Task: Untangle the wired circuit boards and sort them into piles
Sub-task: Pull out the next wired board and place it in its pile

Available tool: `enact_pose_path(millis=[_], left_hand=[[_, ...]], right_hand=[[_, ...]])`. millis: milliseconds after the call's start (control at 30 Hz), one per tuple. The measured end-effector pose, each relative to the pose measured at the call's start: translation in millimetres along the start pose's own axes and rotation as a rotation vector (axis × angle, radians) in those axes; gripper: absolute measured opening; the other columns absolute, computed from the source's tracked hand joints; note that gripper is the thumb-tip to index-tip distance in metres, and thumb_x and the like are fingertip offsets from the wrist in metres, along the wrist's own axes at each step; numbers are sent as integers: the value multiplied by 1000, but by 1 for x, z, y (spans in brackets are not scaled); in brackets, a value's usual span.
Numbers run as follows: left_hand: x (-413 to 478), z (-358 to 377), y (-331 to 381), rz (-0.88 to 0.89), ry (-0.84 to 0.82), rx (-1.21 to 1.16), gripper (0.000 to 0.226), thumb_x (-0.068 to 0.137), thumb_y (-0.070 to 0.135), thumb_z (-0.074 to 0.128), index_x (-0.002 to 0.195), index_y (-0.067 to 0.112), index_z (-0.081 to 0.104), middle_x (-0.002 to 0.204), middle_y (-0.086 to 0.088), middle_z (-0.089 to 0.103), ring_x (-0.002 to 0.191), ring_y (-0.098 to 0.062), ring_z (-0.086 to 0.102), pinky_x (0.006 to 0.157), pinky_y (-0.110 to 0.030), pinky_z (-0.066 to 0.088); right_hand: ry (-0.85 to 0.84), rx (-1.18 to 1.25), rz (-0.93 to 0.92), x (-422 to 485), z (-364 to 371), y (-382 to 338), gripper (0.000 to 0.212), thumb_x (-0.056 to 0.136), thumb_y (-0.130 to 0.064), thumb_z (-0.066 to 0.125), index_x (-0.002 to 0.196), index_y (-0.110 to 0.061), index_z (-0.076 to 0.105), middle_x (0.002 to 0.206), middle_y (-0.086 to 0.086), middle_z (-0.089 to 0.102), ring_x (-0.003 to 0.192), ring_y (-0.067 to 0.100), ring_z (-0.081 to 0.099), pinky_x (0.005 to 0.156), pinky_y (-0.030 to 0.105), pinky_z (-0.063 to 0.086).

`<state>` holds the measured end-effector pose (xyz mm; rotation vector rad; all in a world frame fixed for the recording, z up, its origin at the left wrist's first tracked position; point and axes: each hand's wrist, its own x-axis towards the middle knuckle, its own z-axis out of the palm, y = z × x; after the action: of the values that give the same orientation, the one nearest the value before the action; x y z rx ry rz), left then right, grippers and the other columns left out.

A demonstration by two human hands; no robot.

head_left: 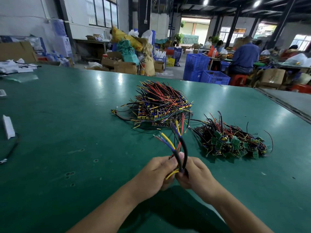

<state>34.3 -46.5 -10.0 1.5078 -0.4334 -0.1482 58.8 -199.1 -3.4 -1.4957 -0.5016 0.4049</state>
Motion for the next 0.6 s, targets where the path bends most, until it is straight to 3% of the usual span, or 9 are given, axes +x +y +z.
enact_pose_path(millis=[100, 167, 233, 333, 433, 500, 600], left_hand=[[1, 1, 0, -5, 35, -14, 41, 86, 59, 50, 67, 24, 62, 55, 4, 42, 48, -10, 34, 47, -29, 24], [4, 2, -2, 30, 92, 26, 47, 86, 56, 52, 77, 12, 64, 69, -7, 52, 64, -17, 50, 58, -40, 41], [7, 5, -4, 43, 168, 96, 59, 84, 58, 54, 79, 0, 55, 72, -9, 48, 70, -19, 46, 64, -49, 41], [8, 10, -6, 129, 299, 202, 47, 83, 58, 52, 64, 16, 45, 60, 2, 35, 58, -13, 35, 55, -37, 31], [10, 14, -8, 191, 437, 207, 49, 85, 55, 49, 66, 10, 47, 61, -3, 40, 61, -18, 39, 60, -49, 38], [10, 14, -7, 198, 511, 211, 47, 84, 55, 48, 63, 13, 46, 58, 2, 39, 58, -15, 38, 58, -47, 37], [10, 11, -7, 174, 470, 228, 52, 82, 59, 49, 64, 11, 59, 60, -6, 55, 60, -24, 50, 63, -46, 46]], right_hand=[[32, -54, -11, 1, 2, -2, 53, 99, -48, 39, 50, -28, 48, 46, -11, 32, 41, 7, 21, 42, 18, 21], [63, -117, -34, 2, 2, -5, 48, 95, -44, 40, 52, -27, 49, 48, -10, 30, 42, 7, 22, 42, 18, 22], [81, -145, -39, 0, -1, -7, 49, 95, -46, 39, 52, -27, 52, 48, -10, 33, 41, 5, 27, 41, 17, 25], [87, -166, -26, -2, 0, -8, 55, 98, -54, 36, 52, -29, 53, 44, -10, 40, 40, 3, 33, 41, 17, 31], [65, -119, -111, -1, 7, -8, 46, 97, -40, 34, 59, -23, 51, 44, -10, 41, 38, 4, 34, 40, 14, 31], [87, -115, -149, 1, 9, -7, 41, 98, -36, 40, 62, -21, 54, 47, -10, 45, 39, 3, 38, 41, 13, 33], [110, -162, -123, 2, 6, -4, 46, 94, -43, 50, 75, -2, 55, 52, -3, 41, 42, 8, 34, 41, 17, 29]])
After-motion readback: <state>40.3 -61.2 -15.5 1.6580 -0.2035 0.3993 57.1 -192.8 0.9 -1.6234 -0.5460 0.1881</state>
